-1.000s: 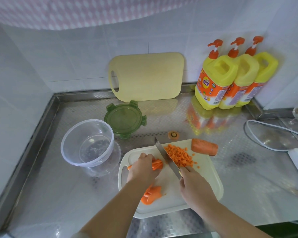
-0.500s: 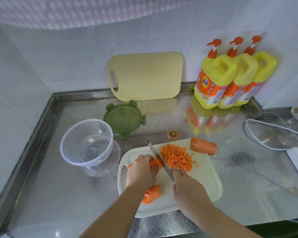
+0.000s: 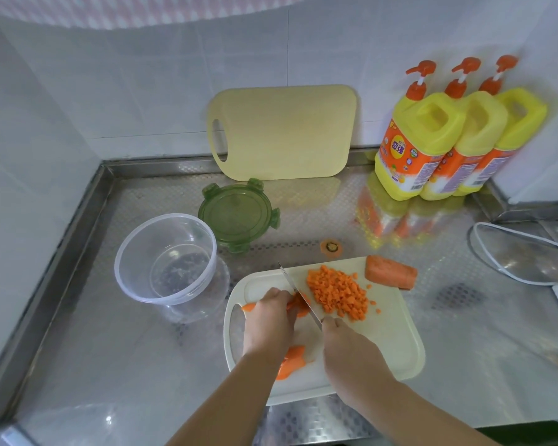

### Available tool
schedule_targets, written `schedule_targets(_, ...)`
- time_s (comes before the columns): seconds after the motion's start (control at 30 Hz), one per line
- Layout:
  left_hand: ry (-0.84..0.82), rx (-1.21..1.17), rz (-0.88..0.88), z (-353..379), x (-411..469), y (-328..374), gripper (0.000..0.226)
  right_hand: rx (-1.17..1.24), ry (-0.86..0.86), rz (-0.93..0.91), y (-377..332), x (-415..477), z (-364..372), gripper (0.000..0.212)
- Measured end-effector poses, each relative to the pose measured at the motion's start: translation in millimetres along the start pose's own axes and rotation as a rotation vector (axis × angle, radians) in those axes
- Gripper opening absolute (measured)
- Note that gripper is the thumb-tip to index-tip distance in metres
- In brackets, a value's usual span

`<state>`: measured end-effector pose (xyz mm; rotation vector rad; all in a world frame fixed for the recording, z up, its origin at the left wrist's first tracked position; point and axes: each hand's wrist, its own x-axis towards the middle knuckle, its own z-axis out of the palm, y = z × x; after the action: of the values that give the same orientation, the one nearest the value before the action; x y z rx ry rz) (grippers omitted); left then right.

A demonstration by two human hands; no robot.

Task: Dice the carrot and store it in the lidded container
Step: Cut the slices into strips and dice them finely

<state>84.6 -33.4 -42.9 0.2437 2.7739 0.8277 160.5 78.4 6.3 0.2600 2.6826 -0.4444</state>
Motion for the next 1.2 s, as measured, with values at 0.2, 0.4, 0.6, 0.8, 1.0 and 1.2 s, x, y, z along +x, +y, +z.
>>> schedule_targets(0.2, -0.015, -0.015, -0.001, -2, -1, -1, 0.017, 0.081, 0.000, 0.026, 9, 11, 5, 0.028)
schedule_targets(0.4, -0.006, -0.125, -0.025, -3, -6, -1, 0.016, 0.165, 0.097, 0.018, 19, 5, 2, 0.015)
schedule_targets(0.6, 0.046, -0.200, -0.047, -4, -10, -2, 0.012, 0.104, 0.087, -0.080, 8, -8, -4, 0.027)
schedule_targets(0.8, 0.059, -0.173, -0.068, -1, -8, -3, 0.013, 0.064, 0.061, -0.062, 5, -8, -1, 0.028)
schedule_targets(1.0, 0.045, -0.115, -0.075, 1, -4, -4, 0.016, 0.058, 0.047, -0.037, 2, 0, 3, 0.032)
schedule_targets(1.2, 0.040, -0.143, -0.087, 0, -5, -3, 0.015, 0.091, -0.005, -0.002, 8, 7, 5, 0.022)
